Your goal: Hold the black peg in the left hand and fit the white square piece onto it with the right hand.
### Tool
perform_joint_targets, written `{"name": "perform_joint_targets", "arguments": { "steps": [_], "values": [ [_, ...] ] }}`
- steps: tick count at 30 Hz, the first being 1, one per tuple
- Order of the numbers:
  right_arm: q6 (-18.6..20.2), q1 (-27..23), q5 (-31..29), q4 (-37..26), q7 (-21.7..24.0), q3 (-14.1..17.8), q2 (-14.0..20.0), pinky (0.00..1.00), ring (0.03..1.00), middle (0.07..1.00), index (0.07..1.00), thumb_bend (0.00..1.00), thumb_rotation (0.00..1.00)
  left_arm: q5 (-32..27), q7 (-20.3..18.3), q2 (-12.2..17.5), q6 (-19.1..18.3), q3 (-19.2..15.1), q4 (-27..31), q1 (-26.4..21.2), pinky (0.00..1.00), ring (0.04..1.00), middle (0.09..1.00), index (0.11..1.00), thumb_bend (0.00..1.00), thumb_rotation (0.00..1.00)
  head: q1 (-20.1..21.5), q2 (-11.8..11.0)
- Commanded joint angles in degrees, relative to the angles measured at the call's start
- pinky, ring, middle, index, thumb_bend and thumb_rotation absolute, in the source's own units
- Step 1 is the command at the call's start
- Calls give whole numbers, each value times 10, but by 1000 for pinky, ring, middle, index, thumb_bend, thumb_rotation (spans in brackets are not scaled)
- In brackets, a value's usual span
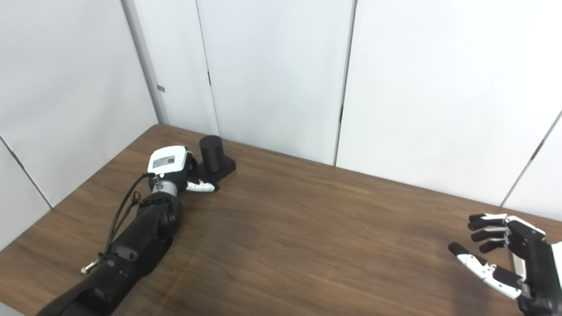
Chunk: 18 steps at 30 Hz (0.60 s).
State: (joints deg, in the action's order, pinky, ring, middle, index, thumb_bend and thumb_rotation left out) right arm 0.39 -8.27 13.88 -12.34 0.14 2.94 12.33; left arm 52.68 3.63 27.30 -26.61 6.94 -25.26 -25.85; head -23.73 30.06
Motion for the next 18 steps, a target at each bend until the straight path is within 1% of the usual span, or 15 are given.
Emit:
{"name": "perform_joint_targets", "arguments": {
  "steps": [1,4,7,11,15,18],
  "values": [
    [-24,-24,-5,-11,-3,8,12,391,502,616,490,498,113,-2,11,15,-2,-3,7,-17,839,944,930,647,860,406,1,2],
    [-8,-25,-7,-20,-1,12,15,397,509,625,491,497,113,-13,-1,16,-1,5,7,-16,814,925,917,650,841,392,3,2],
    [-1,-24,-8,-29,3,13,17,394,503,622,491,497,113,-25,11,15,5,9,-5,-15,790,916,909,636,850,390,2,3],
    [-1,-19,-12,-33,2,14,16,391,499,615,490,497,113,-40,22,15,13,12,-16,-11,780,916,907,627,862,393,3,5],
    [5,-20,-8,-32,2,14,17,405,517,628,491,497,113,-56,30,16,20,16,-28,-10,801,920,916,647,865,407,4,4],
    [7,-23,-6,-35,3,12,18,400,515,630,491,497,113,-68,40,14,31,18,-36,-9,804,928,922,676,864,398,7,4]
  ]
}}
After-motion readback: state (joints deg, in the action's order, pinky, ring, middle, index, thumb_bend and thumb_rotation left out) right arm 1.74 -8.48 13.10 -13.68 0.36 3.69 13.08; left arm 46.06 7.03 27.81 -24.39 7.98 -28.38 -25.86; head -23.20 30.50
